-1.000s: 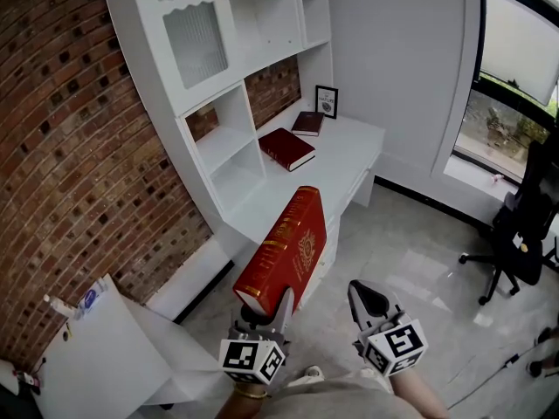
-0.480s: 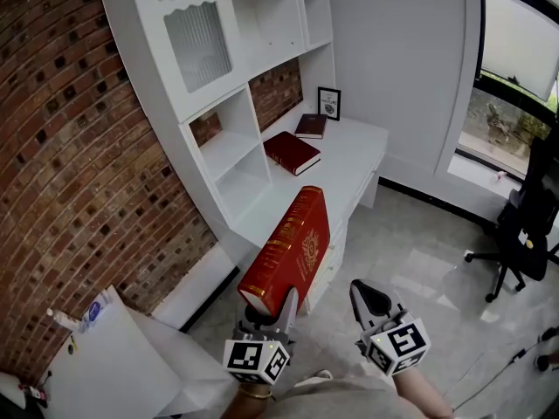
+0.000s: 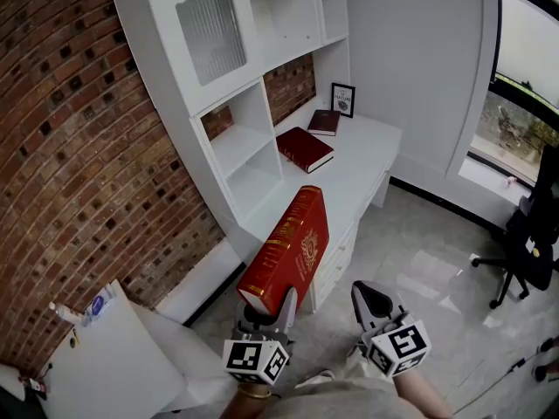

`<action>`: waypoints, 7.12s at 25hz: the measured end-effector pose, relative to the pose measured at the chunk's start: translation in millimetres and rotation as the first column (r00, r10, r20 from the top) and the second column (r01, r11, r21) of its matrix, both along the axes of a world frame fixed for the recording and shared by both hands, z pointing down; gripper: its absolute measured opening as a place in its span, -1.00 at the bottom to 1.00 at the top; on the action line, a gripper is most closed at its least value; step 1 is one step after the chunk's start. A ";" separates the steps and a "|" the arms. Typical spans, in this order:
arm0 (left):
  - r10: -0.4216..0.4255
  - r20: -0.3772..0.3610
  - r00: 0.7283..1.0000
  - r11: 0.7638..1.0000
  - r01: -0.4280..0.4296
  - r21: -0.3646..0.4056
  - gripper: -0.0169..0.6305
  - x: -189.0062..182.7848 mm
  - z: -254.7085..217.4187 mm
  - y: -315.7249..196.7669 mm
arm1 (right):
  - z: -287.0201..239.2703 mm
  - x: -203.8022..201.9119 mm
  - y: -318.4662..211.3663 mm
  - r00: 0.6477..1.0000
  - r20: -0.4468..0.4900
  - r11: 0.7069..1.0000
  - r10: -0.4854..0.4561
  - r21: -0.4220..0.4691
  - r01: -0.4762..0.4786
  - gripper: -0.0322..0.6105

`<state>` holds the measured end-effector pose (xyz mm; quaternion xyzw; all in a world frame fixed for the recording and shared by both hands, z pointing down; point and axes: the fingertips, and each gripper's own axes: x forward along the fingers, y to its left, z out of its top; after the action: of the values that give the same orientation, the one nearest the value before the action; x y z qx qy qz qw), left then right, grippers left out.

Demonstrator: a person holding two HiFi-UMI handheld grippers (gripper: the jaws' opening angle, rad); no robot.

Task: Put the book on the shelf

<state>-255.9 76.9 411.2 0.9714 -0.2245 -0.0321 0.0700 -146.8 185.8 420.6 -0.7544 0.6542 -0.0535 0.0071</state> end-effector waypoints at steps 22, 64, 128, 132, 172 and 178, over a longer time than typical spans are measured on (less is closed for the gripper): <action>-0.215 -0.005 0.977 0.977 0.215 -0.013 -0.22 54.3 -1.4 -61.5 | -8.9 81.9 -86.5 0.980 -0.006 0.980 -0.197 0.009 0.197 -0.88; -0.635 -0.008 0.773 0.773 0.635 0.022 -0.22 172.6 -17.7 -94.6 | -21.9 227.4 -168.6 0.789 -0.021 0.790 -0.614 -0.008 0.614 -0.88; -0.788 -0.044 0.614 0.609 0.788 0.096 -0.22 128.7 -65.6 -282.0 | -28.5 201.9 -353.1 0.688 -0.002 0.688 -0.726 0.002 0.726 -0.88; -0.803 -0.036 0.595 0.589 0.801 0.104 -0.22 122.6 -65.7 -288.4 | -26.0 191.3 -361.6 0.662 0.006 0.662 -0.750 -0.003 0.750 -0.88; -0.811 0.055 0.582 0.584 0.803 0.123 -0.22 136.8 -40.6 -362.3 | -10.8 174.6 -400.8 0.649 -0.003 0.649 -0.760 -0.044 0.760 -0.88; -0.807 0.068 0.587 0.590 0.798 0.119 -0.22 140.2 -38.1 -372.8 | -10.8 174.6 -399.6 0.648 0.000 0.648 -0.761 -0.035 0.761 -0.88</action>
<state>-115.7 -295.9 373.2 0.7678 -0.6406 -0.0130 -0.0019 27.8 -213.8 409.8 -0.4109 0.9093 -0.0562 -0.0325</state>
